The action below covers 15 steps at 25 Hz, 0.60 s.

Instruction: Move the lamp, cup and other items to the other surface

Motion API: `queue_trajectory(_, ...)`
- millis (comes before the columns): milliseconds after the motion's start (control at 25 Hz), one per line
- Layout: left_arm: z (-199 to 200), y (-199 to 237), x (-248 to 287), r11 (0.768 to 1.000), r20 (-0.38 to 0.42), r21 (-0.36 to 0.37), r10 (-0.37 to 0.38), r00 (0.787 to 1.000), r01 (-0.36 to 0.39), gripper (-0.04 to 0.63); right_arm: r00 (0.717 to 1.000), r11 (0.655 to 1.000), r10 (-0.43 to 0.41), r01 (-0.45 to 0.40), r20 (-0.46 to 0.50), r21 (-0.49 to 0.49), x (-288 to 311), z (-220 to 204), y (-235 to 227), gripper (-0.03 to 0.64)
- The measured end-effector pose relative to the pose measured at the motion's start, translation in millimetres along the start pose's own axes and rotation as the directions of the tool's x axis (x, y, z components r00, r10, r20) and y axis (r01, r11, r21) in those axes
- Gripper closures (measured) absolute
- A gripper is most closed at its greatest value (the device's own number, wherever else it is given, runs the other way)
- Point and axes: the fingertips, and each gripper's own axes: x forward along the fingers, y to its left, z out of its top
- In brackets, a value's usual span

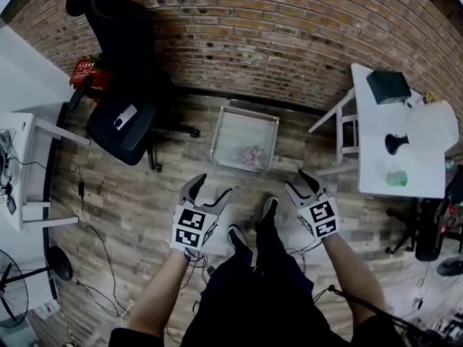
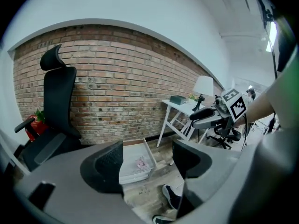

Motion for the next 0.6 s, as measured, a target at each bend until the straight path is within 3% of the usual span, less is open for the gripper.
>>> queue_trajectory(120, -8, 8, 15, 1.0, -0.017, -0.02, 0.013, 1.0, -0.013, 0.27, 0.997, 0.999, 0.036, -0.035, -0.065, 0.025, 31, -20, -5, 0.404)
queue_trajectory(600, -34, 59, 110, 0.994, -0.103, -0.084, 0.062, 0.993, -0.07, 0.27, 0.967, 0.977, 0.212, -0.211, -0.143, 0.024, 178, -74, -45, 0.367)
